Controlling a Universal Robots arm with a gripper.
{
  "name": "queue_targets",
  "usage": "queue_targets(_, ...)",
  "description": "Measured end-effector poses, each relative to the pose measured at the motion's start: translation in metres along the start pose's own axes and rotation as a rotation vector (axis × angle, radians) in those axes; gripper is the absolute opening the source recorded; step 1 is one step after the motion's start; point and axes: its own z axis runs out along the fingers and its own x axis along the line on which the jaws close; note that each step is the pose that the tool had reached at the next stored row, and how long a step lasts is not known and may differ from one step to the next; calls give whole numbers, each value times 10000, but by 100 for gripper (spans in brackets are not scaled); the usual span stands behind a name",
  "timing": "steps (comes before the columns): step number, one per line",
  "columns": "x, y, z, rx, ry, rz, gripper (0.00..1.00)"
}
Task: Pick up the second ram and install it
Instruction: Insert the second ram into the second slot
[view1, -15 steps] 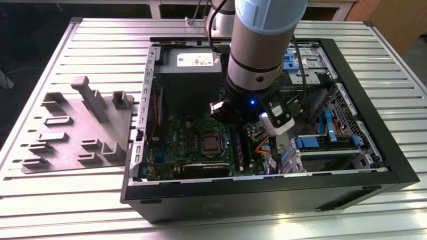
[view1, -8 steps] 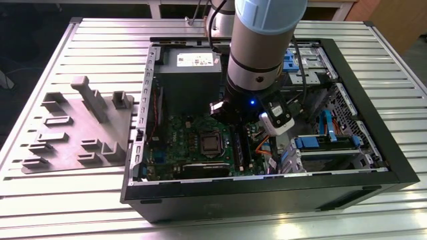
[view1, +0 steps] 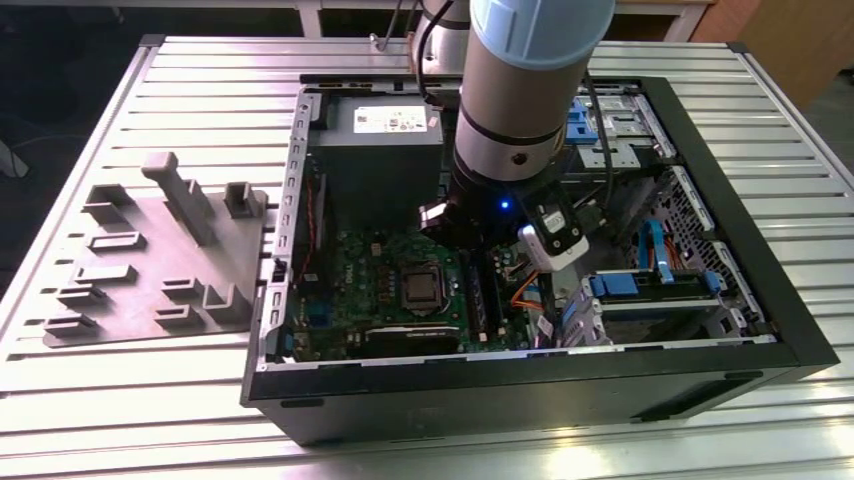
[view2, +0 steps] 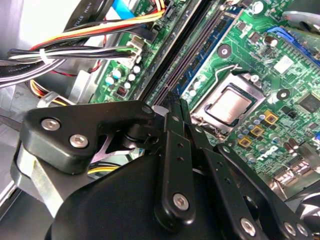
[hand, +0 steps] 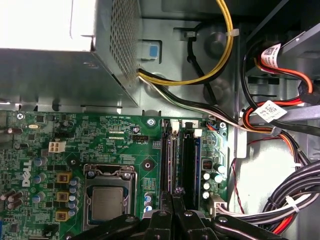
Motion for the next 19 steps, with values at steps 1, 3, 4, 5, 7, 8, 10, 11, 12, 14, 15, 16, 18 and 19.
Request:
queue_targets(1,0,0,1,1,-2,44,12)
queue_targets(3,0,0,2,3,-8,138,12)
queue_targets(4,0,0,2,3,-11,186,12)
queue_targets(5,0,0,3,4,-13,225,12)
queue_targets(7,0,0,3,4,-14,250,12)
queue_targets(8,0,0,3,4,-15,251,12)
queue_targets(10,0,0,5,-14,-17,269,12)
queue_targets(11,0,0,7,-23,-20,311,12)
queue_targets(12,0,0,7,-27,-21,343,12)
queue_targets(14,0,0,7,-27,-21,350,12)
queue_targets(15,0,-1,7,-26,-20,352,12)
queue_targets(16,0,-1,8,-26,-20,353,12)
queue_targets(18,-2,-1,11,-26,-21,355,12)
queue_targets(19,-5,-2,12,-27,-22,357,12)
